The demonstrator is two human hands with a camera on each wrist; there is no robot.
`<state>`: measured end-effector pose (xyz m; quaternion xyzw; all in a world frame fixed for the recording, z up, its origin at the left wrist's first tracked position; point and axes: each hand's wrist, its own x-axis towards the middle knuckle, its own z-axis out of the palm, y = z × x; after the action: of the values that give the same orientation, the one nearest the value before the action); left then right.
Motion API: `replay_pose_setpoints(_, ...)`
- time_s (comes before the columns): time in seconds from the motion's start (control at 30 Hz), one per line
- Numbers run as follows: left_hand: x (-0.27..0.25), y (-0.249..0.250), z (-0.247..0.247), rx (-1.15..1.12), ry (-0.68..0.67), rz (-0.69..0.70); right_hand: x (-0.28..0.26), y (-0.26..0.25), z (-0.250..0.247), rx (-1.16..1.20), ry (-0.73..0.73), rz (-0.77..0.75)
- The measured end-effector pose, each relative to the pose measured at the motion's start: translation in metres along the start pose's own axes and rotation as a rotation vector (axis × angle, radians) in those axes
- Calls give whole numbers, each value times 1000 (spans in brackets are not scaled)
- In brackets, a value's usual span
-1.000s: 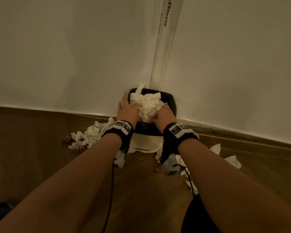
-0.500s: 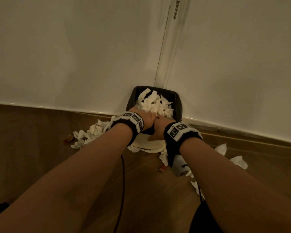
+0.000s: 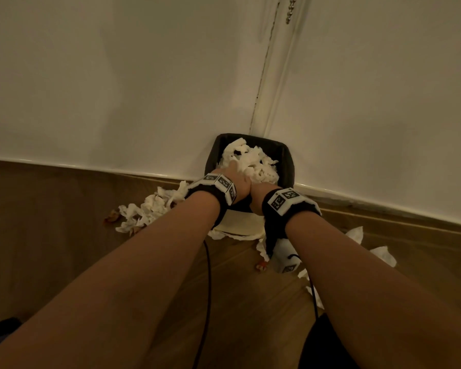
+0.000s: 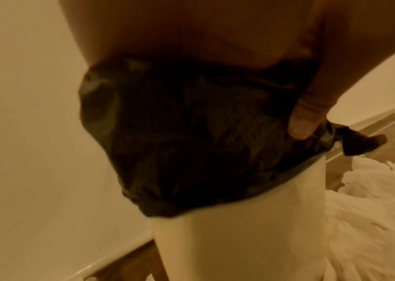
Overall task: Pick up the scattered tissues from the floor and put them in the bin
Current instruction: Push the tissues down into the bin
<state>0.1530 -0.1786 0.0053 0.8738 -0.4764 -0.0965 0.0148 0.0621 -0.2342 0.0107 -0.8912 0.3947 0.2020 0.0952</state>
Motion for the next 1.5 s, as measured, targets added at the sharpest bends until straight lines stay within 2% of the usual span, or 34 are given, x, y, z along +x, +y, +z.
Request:
replay_pose_setpoints(0.1,-13,2,2,126,60,133,6,0,5,13,-44,50)
replay_pose_setpoints(0.17,-27,0,0,196,87,175,6,-1,3,-1,-28,48)
replay_pose_setpoints(0.27,-44,-7,-1,97,209,133,-10,-4,-13,-16,51,-20)
replay_pose_setpoints(0.43,-75,-14,-2,-72,405,76,-41,-4,-34,64,53,-12)
replay_pose_setpoints(0.6,-95,-18,-4,-188,474,-14,-77,-16,-58,204,254,-66)
replay_pose_setpoints(0.7,-105,-31,0,-243,506,-78,-88,-40,-67,284,279,-34)
replay_pose_setpoints(0.83,-120,-56,17,-271,440,-190,-96,-66,-64,311,409,-159)
replay_pose_setpoints(0.97,-130,-87,42,-271,318,-311,-91,-97,-52,375,384,-272)
replay_pose_setpoints(1.1,-137,-116,67,-266,204,-445,-77,-130,-36,281,240,-355)
replay_pose_setpoints(1.2,-142,-133,88,-249,99,-501,-65,-147,-21,311,187,-377)
replay_pose_setpoints(1.37,-143,-158,109,-228,1,-503,-43,-164,5,275,80,-372)
replay_pose_setpoints(1.5,-131,-180,110,-186,28,-487,-24,-171,37,126,-112,-341)
